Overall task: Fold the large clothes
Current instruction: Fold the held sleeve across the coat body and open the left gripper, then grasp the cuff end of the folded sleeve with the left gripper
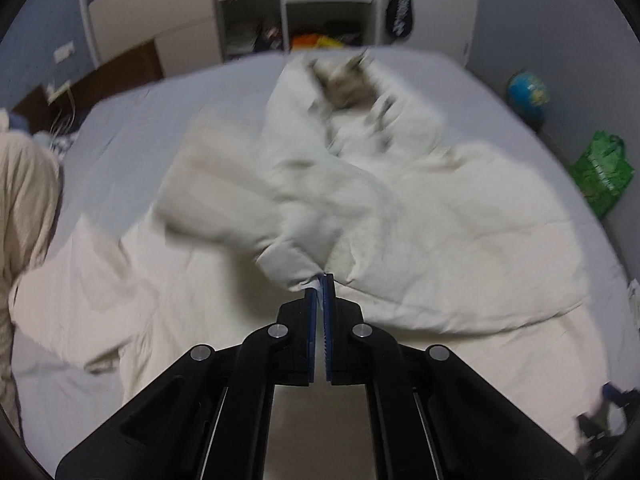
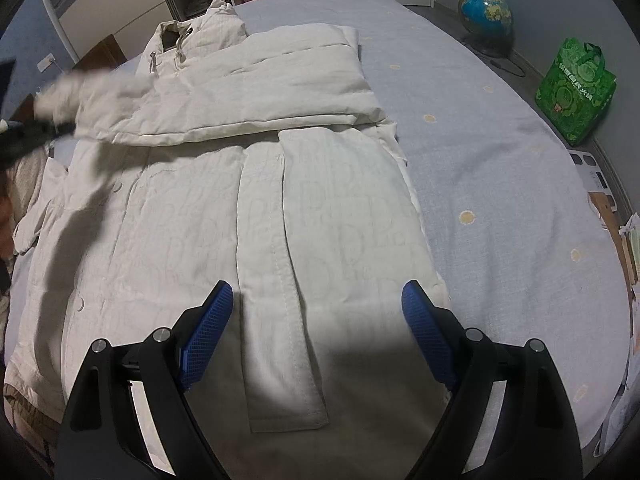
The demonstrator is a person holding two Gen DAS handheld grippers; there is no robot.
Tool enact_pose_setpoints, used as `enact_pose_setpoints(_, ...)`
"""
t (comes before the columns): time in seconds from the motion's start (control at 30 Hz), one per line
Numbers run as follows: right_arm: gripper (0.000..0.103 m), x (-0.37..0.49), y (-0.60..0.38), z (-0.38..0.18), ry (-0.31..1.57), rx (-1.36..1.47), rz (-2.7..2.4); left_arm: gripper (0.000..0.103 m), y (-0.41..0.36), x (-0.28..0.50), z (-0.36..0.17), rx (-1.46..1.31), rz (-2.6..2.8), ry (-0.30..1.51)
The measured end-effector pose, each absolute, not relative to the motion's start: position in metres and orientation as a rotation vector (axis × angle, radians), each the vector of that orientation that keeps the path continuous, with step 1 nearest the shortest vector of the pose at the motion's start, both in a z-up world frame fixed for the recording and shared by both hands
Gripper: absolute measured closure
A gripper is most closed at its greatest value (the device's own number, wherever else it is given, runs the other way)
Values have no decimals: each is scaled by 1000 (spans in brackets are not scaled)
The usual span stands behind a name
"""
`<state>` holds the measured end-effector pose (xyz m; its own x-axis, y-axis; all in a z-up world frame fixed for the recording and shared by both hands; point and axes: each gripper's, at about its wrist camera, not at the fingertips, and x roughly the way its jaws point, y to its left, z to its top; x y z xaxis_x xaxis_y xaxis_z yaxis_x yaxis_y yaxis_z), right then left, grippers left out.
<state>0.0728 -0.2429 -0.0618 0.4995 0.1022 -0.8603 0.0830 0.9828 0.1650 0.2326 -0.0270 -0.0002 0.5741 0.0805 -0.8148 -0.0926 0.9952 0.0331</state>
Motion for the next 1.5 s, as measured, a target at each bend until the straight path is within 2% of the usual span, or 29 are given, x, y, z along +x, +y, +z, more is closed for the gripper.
enact_pose_setpoints(0.2,21,73,-242,-61,1049,184,10,90,3,224,-45,-151,94,1107)
enact_pose_setpoints(0.23,21,73,-242,-61,1049,184,9,82,3,221,-49,-149,91,1120)
enact_pose_setpoints(0.27,21,73,-242,-61,1050,185,9,60,4,219,-51,-142,93,1130)
enact_pose_setpoints(0.3,21,73,-242,-62,1051,186,9,46,7,215,-55,-116,112,1134)
enact_pose_setpoints(0.33,21,73,-242,-62,1052,185,9,25,11,211,-56,-93,138,1122)
enact_pose_setpoints(0.37,21,73,-241,-62,1051,184,8,23,16,205,-55,-82,155,1104)
enact_pose_setpoints(0.63,21,72,-237,-61,1049,165,5,22,75,165,-48,-234,132,1064)
enact_pose_setpoints(0.77,21,70,-231,-59,1040,129,-2,13,106,142,-36,-274,163,1007)
enact_pose_setpoints(1.37,21,54,-205,-36,906,-17,20,13,276,90,-31,-566,411,915)
enact_pose_setpoints(1.5,21,51,-195,-32,878,-69,27,16,314,82,-38,-643,455,895)
